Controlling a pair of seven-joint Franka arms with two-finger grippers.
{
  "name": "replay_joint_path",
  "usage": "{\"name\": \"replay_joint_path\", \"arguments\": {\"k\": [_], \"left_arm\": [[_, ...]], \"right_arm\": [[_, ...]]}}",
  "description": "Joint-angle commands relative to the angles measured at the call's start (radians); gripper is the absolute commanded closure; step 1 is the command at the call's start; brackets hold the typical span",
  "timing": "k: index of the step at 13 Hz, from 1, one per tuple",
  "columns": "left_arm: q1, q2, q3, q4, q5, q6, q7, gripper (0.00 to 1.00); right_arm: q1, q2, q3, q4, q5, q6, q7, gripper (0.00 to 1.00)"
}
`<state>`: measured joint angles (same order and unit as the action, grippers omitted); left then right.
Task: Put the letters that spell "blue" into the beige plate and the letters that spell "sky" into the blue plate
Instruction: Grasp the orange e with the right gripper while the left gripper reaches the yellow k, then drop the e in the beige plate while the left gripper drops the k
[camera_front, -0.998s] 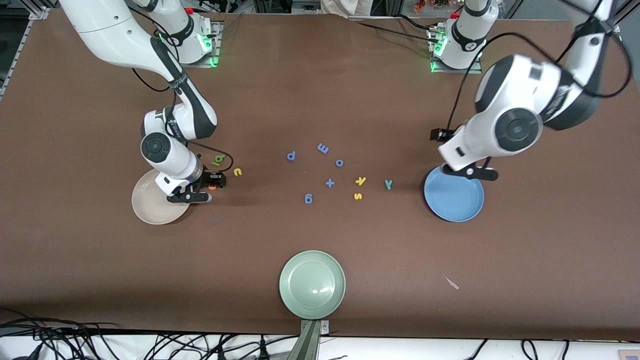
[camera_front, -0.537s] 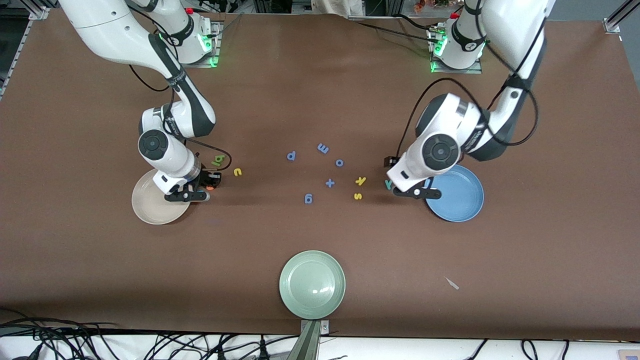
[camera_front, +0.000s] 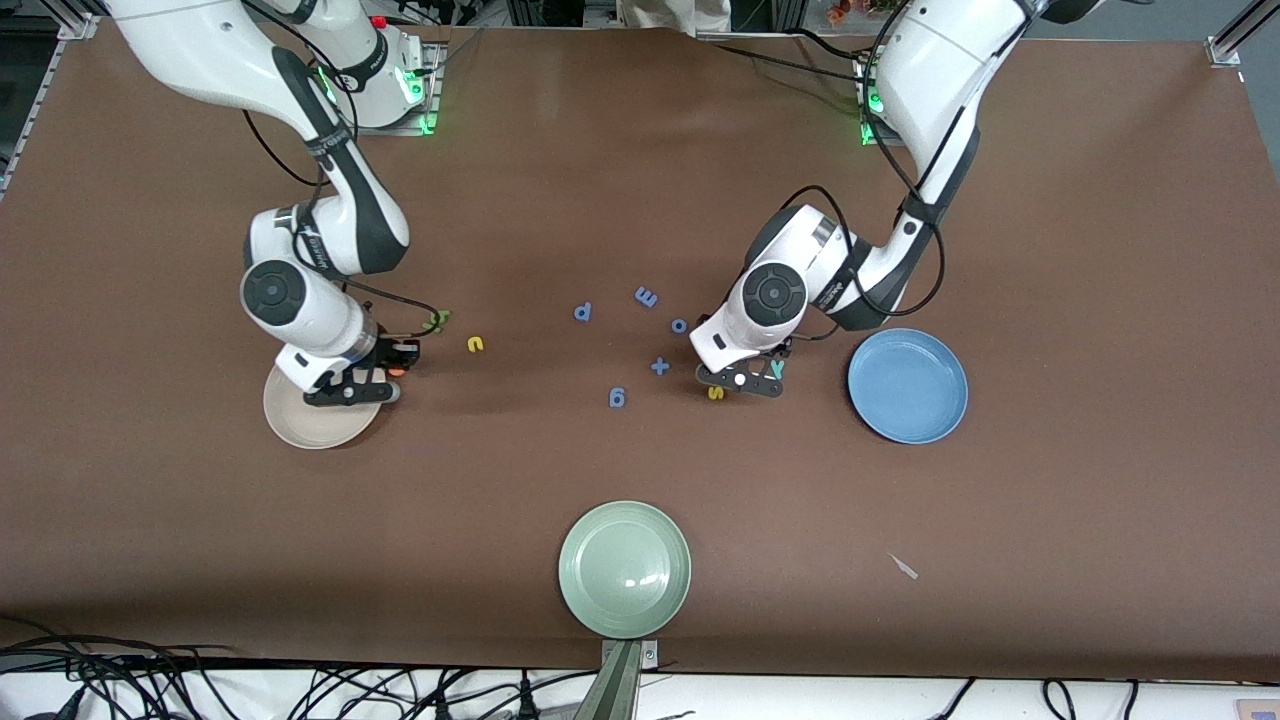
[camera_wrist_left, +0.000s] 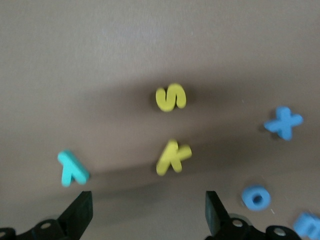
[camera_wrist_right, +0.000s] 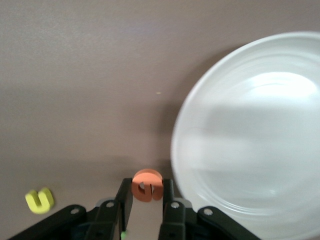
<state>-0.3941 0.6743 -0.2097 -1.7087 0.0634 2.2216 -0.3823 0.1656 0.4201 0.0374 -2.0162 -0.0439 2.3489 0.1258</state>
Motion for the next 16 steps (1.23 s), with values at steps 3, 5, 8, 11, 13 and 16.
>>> {"name": "replay_joint_path", "arguments": {"k": [3, 5, 8, 11, 13, 16], "left_arm": [[-0.017, 0.050, 0.004, 0.012, 0.038, 0.088, 0.026, 0.22], [-0.022, 0.056, 0.004, 0.012, 0.039, 0.099, 0.026, 0.26], [-0.022, 0.056, 0.004, 0.014, 0.076, 0.099, 0.026, 0.76], [-0.012, 0.044, 0.004, 0.014, 0.076, 0.087, 0.026, 1.00], [-0.006, 0.007, 0.007, 0.020, 0.076, 0.022, 0.042, 1.00], [0.050, -0.082, 0.016, 0.023, 0.078, -0.135, 0.149, 1.00]], "right_arm": [[-0.006, -0.015, -0.059, -0.010, -0.002, -0.028, -0.141, 0.59], [-0.006, -0.017, -0.059, -0.013, 0.002, -0.023, -0.141, 0.40], [-0.006, -0.017, -0.056, -0.006, 0.024, -0.033, -0.123, 0.36], [0.006, -0.012, -0.030, -0.004, 0.180, -0.025, -0.111, 0.36], [0.008, -0.006, 0.018, -0.006, 0.197, -0.002, -0.020, 0.36], [0.074, 0.014, 0.036, -0.018, 0.197, 0.067, 0.113, 0.36]]}}
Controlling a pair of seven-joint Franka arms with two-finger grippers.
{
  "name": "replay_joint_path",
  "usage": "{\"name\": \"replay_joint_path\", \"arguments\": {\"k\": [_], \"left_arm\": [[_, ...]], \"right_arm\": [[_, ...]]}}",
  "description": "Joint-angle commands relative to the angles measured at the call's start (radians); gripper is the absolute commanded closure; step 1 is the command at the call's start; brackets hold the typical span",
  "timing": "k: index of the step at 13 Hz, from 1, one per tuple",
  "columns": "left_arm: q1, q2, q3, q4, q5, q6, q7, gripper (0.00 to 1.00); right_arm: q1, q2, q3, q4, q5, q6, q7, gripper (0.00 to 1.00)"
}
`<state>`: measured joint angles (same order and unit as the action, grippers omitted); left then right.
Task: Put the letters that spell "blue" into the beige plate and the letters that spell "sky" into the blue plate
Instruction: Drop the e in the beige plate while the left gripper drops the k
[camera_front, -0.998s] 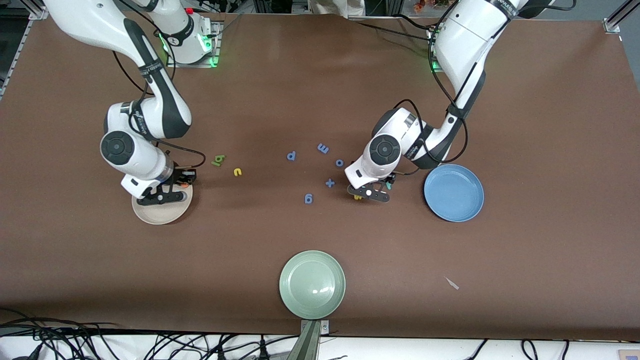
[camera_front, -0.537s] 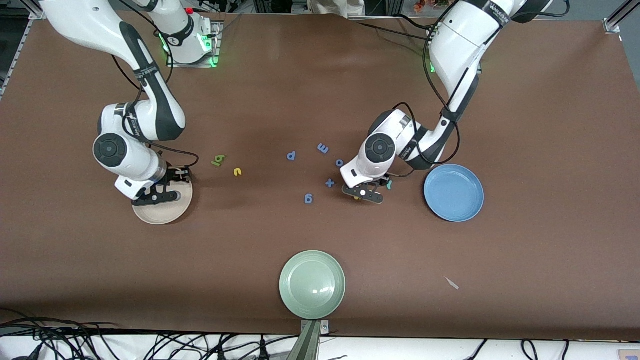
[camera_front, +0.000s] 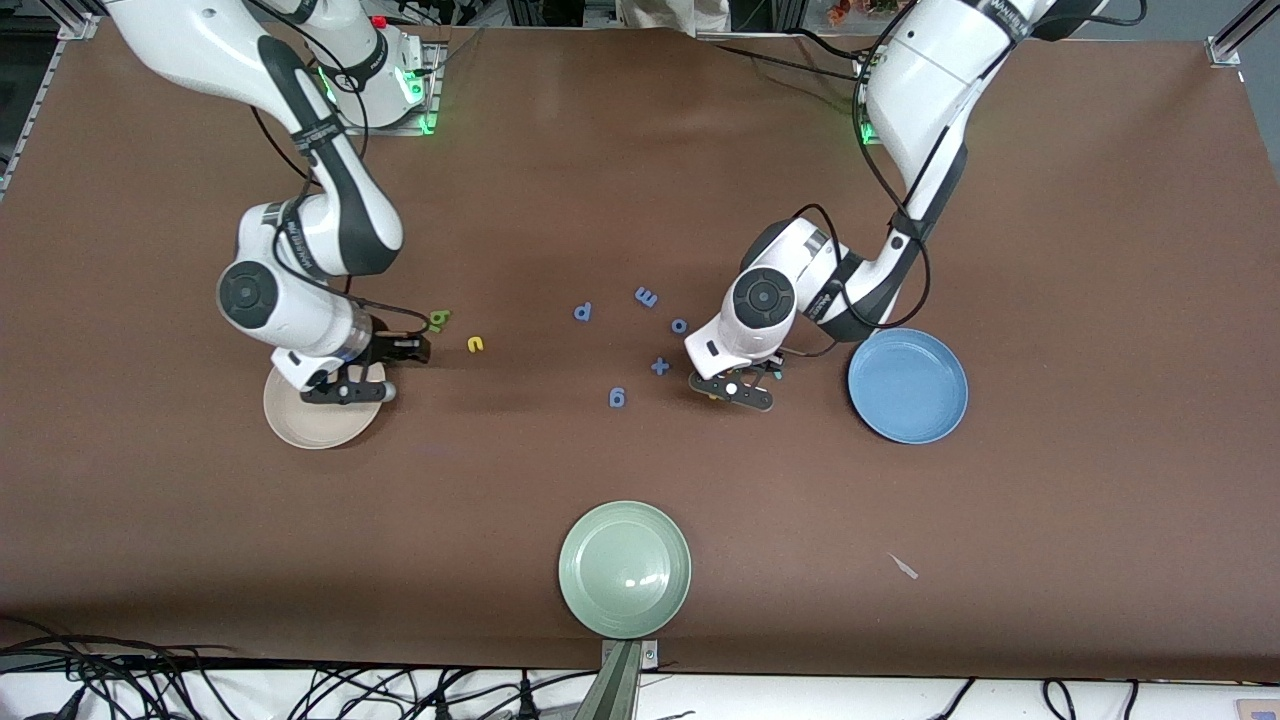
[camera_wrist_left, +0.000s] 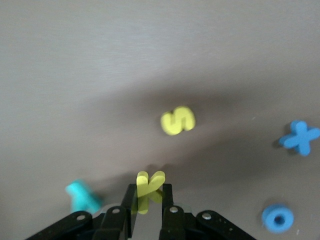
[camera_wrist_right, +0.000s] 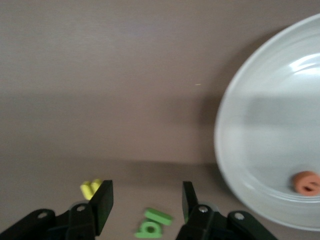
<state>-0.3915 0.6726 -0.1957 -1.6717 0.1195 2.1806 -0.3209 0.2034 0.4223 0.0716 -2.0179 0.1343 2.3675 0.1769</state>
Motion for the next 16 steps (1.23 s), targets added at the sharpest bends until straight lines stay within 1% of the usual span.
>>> {"name": "replay_joint_path", "arguments": {"k": [1, 3, 5, 6, 7, 8, 10, 11, 12, 13, 14, 16], "left_arm": [[0.087, -0.099, 0.002, -0.014, 0.025, -0.143, 0.173, 1.00], [0.170, -0.117, 0.002, -0.020, 0.025, -0.205, 0.332, 1.00], [0.239, -0.123, 0.002, -0.031, 0.044, -0.223, 0.426, 1.00], [0.267, -0.123, 0.001, -0.046, 0.081, -0.229, 0.440, 0.88], [0.295, -0.123, -0.002, -0.060, 0.113, -0.226, 0.441, 0.67], [0.304, -0.122, -0.004, -0.065, 0.114, -0.225, 0.431, 0.01], [0.292, -0.134, -0.025, -0.063, 0.112, -0.226, 0.419, 0.00], [0.280, -0.134, -0.059, -0.059, 0.111, -0.225, 0.373, 0.00], [0.269, -0.128, -0.088, -0.054, 0.111, -0.219, 0.282, 0.00], [0.237, -0.120, -0.105, -0.049, 0.114, -0.213, 0.187, 0.00], [0.212, -0.107, -0.106, -0.049, 0.112, -0.185, 0.118, 0.00], [0.168, -0.053, -0.108, -0.054, 0.103, -0.087, -0.036, 0.00]], "right_arm": [[0.053, 0.016, 0.002, -0.040, 0.019, 0.096, 0.090, 0.36], [0.080, 0.024, 0.004, -0.116, 0.019, 0.218, 0.117, 0.36], [0.090, 0.018, 0.005, -0.179, 0.019, 0.288, 0.122, 0.36], [0.090, 0.013, 0.016, -0.192, 0.019, 0.297, 0.124, 0.36], [0.090, 0.007, 0.025, -0.205, 0.019, 0.297, 0.133, 0.36], [0.090, -0.002, 0.031, -0.212, 0.019, 0.297, 0.147, 0.36], [0.090, -0.014, 0.045, -0.213, 0.019, 0.291, 0.162, 0.36], [0.090, -0.016, 0.045, -0.213, 0.019, 0.289, 0.162, 0.36], [0.090, -0.017, 0.047, -0.211, 0.019, 0.289, 0.162, 0.36], [0.090, -0.016, 0.047, -0.213, 0.019, 0.294, 0.164, 0.36], [0.091, -0.016, 0.047, -0.216, 0.019, 0.294, 0.167, 0.36], [0.100, -0.016, 0.048, -0.220, 0.019, 0.302, 0.171, 0.36]]}}
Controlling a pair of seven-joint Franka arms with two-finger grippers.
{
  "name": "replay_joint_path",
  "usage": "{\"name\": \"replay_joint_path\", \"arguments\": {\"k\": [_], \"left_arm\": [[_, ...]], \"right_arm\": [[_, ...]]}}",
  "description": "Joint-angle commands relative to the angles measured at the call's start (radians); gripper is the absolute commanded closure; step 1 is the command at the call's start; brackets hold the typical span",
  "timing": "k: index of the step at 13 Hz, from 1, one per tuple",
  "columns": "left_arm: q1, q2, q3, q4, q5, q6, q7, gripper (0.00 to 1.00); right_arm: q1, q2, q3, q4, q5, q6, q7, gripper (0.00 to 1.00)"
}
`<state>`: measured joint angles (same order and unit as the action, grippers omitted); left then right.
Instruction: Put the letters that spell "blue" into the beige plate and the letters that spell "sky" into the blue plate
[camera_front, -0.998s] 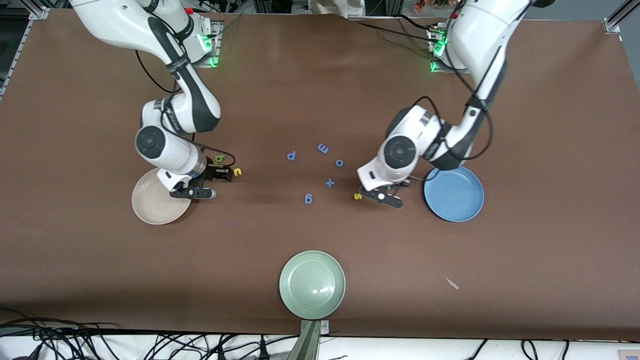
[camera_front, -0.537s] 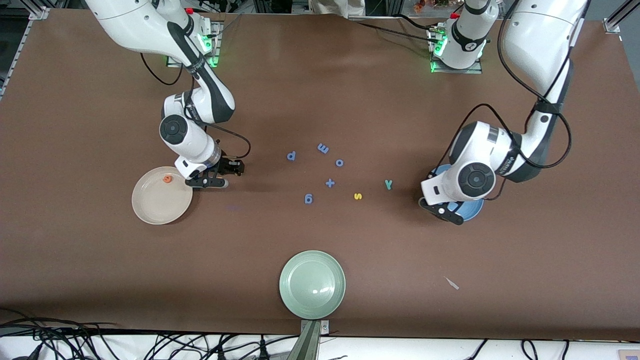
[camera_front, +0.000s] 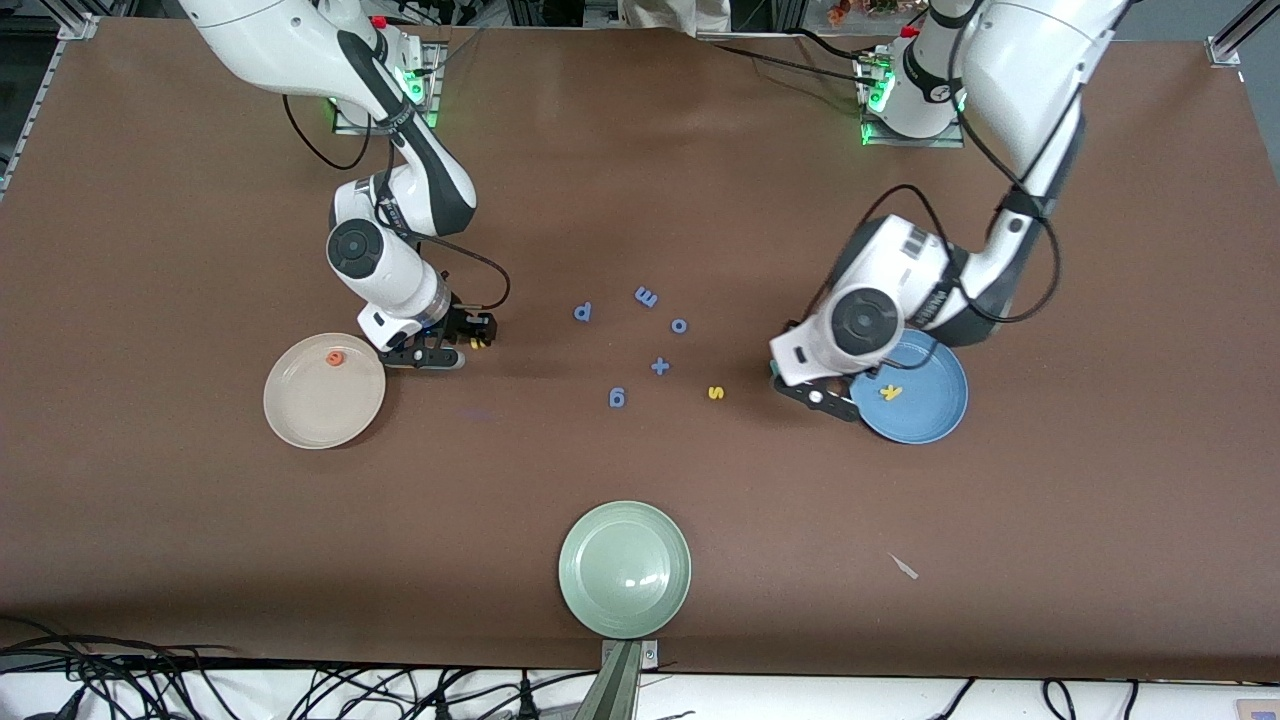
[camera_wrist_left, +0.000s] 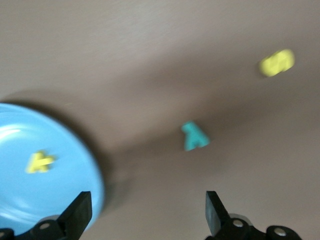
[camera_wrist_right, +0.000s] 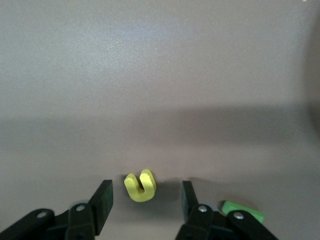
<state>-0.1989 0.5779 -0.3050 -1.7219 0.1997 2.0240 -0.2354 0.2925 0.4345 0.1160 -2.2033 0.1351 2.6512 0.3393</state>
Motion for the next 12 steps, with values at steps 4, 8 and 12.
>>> {"name": "replay_joint_path", "arguments": {"k": [4, 8, 12], "left_arm": [[-0.065, 0.121, 0.003, -0.028, 0.038, 0.240, -0.315, 0.00], [-0.053, 0.114, 0.004, -0.044, 0.085, 0.248, -0.303, 0.03], [-0.048, 0.115, 0.004, -0.059, 0.115, 0.239, -0.305, 0.30]], "right_arm": [[0.047, -0.014, 0.002, -0.039, 0.018, 0.052, 0.046, 0.39], [0.045, -0.017, -0.009, -0.041, 0.015, 0.052, 0.009, 0.45], [0.042, -0.004, -0.033, -0.036, 0.015, 0.056, -0.028, 0.46]]}}
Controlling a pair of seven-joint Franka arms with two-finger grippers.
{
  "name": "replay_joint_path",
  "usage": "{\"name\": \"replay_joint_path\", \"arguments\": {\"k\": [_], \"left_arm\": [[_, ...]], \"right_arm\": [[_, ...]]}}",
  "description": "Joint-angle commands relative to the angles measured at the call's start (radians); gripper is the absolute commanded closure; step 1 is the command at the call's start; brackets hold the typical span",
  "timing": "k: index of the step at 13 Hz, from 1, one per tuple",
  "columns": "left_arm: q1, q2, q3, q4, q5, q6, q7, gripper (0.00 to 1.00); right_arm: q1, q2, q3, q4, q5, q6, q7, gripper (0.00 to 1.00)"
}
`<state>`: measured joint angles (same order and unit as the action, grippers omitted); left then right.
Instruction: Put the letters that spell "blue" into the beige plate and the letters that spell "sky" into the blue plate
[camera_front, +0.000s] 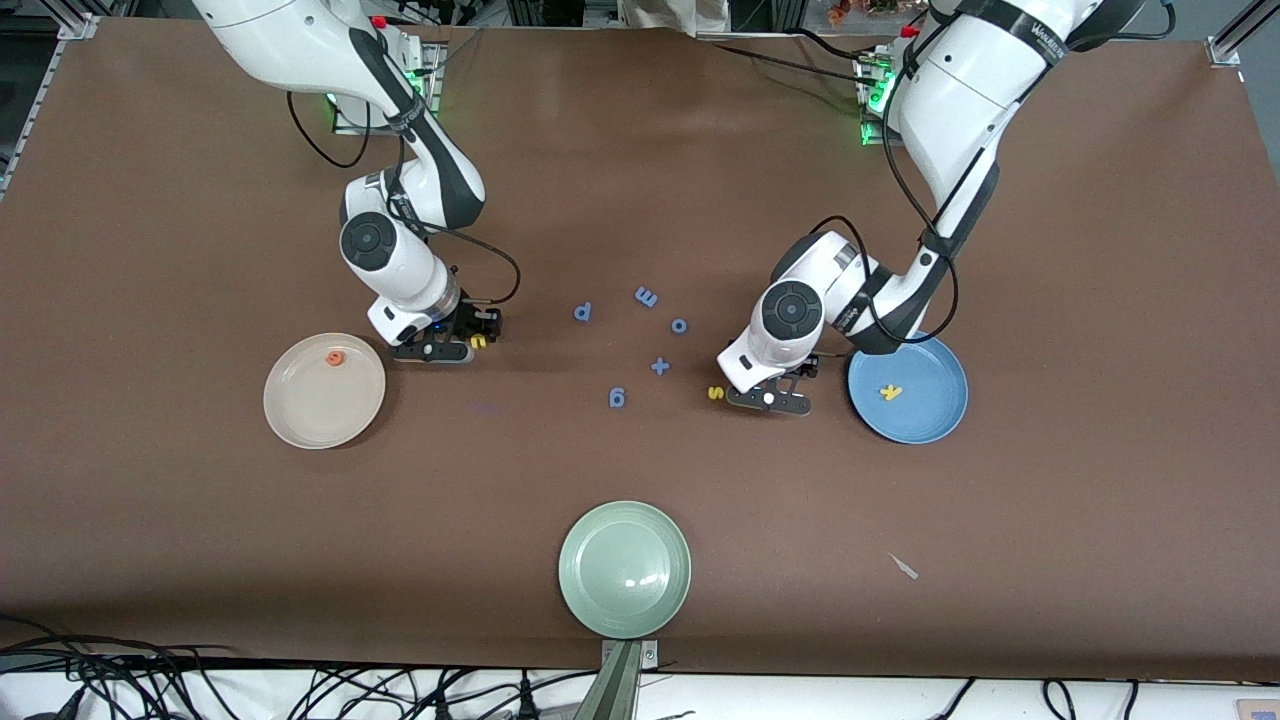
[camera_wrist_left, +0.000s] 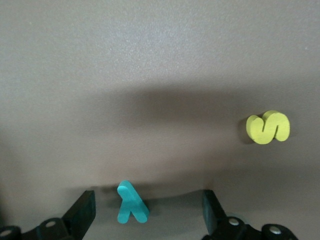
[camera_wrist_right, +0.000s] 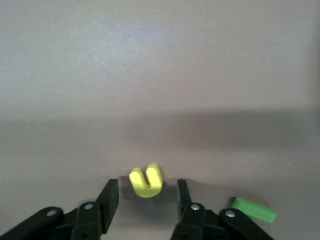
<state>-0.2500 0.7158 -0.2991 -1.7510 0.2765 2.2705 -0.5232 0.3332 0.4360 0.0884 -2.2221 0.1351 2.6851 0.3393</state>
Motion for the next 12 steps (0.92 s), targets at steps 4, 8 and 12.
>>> {"name": "replay_joint_path", "arguments": {"k": [4, 8, 12], "left_arm": [[0.029, -0.044, -0.002, -0.061, 0.038, -0.023, -0.017, 0.93], [0.031, -0.091, -0.002, -0.048, 0.038, -0.104, -0.015, 0.99], [0.061, -0.148, -0.003, -0.018, 0.029, -0.201, 0.060, 0.98]], "right_arm": [[-0.002, 0.012, -0.006, -0.015, 0.015, 0.051, -0.028, 0.61], [-0.008, 0.000, -0.021, -0.010, 0.014, 0.047, -0.069, 0.76], [-0.008, -0.062, -0.117, 0.044, 0.014, -0.143, -0.218, 0.76]]}}
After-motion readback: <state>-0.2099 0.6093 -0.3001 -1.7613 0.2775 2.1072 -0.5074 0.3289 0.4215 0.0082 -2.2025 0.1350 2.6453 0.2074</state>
